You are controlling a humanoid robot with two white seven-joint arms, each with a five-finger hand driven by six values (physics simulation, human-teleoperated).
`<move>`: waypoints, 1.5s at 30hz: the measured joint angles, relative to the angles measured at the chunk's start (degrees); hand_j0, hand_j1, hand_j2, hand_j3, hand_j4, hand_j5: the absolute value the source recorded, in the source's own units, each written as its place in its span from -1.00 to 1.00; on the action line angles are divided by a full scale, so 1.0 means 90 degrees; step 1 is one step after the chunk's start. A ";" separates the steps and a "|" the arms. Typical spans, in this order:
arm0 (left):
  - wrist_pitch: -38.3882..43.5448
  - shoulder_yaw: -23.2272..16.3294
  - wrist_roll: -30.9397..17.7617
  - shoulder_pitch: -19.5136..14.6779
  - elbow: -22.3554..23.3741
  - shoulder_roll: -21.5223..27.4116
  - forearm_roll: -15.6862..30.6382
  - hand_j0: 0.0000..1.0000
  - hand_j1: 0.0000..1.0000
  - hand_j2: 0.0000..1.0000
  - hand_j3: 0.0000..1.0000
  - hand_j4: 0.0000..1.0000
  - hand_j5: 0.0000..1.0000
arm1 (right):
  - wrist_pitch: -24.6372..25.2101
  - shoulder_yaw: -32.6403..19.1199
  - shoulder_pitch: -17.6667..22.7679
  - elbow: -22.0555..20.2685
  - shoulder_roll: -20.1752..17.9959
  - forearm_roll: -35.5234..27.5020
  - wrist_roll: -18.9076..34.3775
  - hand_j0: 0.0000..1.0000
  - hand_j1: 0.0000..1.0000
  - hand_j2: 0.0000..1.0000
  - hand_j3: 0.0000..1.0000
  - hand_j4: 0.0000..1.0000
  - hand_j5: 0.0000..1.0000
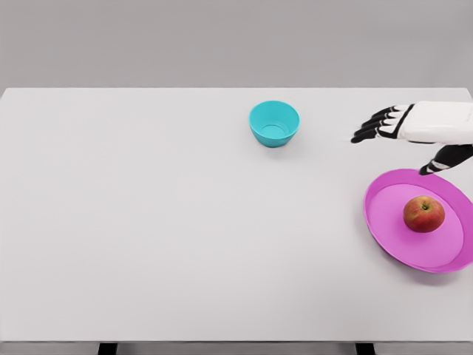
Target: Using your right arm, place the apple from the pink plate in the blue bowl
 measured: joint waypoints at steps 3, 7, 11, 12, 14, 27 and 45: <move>-0.0002 -0.0001 -0.0001 0.0000 0.0001 0.0000 -0.0001 1.00 1.00 1.00 1.00 1.00 1.00 | -0.0024 0.0026 0.0214 0.0010 -0.0064 -0.0045 -0.0079 1.00 1.00 1.00 1.00 1.00 1.00; -0.0002 -0.0001 -0.0001 0.0000 0.0001 0.0000 0.0000 1.00 1.00 1.00 1.00 1.00 1.00 | -0.0040 0.0443 0.0157 0.0017 -0.0411 -0.0057 -0.0431 1.00 1.00 1.00 1.00 1.00 1.00; -0.0002 0.0000 0.0000 0.0000 0.0000 0.0000 0.0000 1.00 1.00 1.00 1.00 1.00 1.00 | -0.0043 0.0977 0.0205 0.0082 -0.0770 -0.0051 -0.0660 1.00 1.00 1.00 1.00 1.00 1.00; -0.0002 0.0000 0.0000 0.0000 0.0000 0.0000 0.0000 1.00 1.00 1.00 1.00 1.00 1.00 | -0.0043 0.1155 0.0205 0.0117 -0.0794 -0.0033 -0.0773 1.00 1.00 1.00 1.00 1.00 1.00; -0.0002 0.0000 0.0001 0.0000 0.0000 0.0000 0.0000 1.00 1.00 1.00 1.00 1.00 1.00 | -0.0044 0.1419 0.0205 0.0172 -0.0803 -0.0010 -0.0916 1.00 1.00 1.00 1.00 1.00 1.00; 0.0000 0.0000 -0.0001 0.0000 0.0000 0.0000 -0.0001 1.00 1.00 1.00 1.00 1.00 1.00 | -0.0041 0.1994 0.0205 0.0651 -0.0642 0.0009 -0.1091 1.00 1.00 1.00 1.00 1.00 1.00; -0.0001 0.0000 0.0000 0.0000 0.0000 0.0000 -0.0001 1.00 1.00 1.00 1.00 1.00 1.00 | -0.0041 0.2216 0.0264 0.1319 -0.0047 0.0010 -0.1053 1.00 1.00 1.00 1.00 1.00 1.00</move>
